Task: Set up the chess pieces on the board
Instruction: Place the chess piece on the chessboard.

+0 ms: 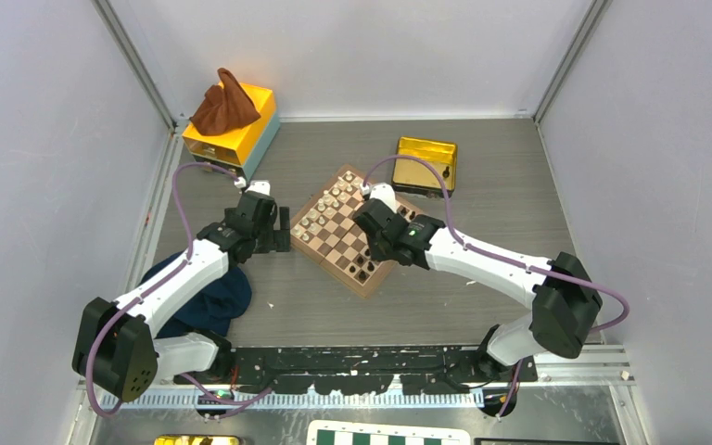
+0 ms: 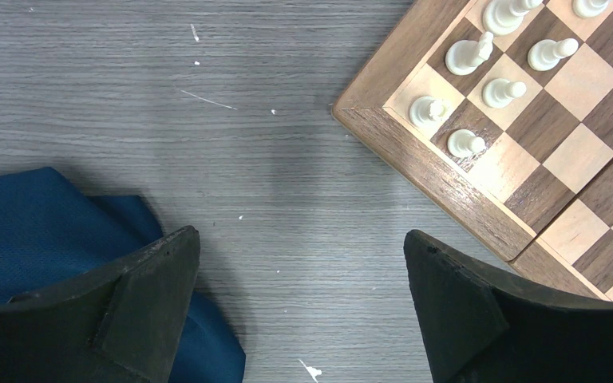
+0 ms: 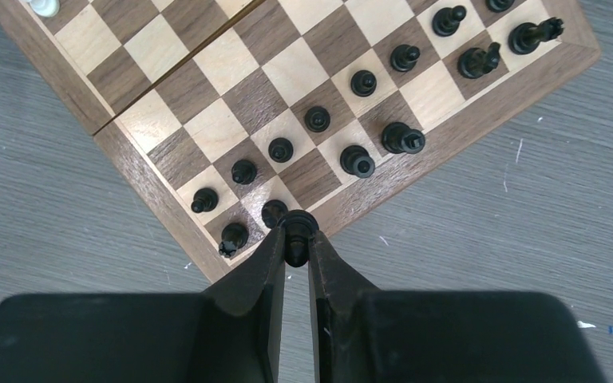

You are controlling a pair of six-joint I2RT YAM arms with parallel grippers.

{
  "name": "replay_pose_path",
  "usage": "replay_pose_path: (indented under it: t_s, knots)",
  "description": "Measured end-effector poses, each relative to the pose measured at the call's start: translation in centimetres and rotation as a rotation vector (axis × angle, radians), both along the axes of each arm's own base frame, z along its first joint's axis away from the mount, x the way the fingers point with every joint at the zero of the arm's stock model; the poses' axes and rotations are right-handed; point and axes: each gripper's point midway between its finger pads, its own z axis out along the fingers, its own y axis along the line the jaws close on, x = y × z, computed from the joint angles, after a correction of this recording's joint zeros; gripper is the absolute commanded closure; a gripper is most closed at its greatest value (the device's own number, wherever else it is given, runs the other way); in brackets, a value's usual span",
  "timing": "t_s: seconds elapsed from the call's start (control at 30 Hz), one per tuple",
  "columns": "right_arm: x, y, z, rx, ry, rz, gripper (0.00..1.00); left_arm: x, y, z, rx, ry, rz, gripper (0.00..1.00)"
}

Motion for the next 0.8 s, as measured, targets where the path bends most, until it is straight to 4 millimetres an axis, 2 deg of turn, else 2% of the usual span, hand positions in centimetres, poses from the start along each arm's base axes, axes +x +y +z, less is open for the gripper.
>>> replay_pose_path:
  t_s: [0.27,0.5,0.8]
  knots:
    - [-0.5,0.3,-1.1,0.001,0.008,0.005,0.99,0.0,0.0,0.0,0.000,0.000,0.000,0.00]
    - [-0.4,0.4,-3.0,-0.029,0.033,0.002,0.99,0.0,0.0,0.0,0.000,0.000,0.000,0.00]
    - [-0.2,0.8,-4.0,-0.036,0.042,0.004,0.99,0.0,0.0,0.0,0.001,0.000,0.000,0.00]
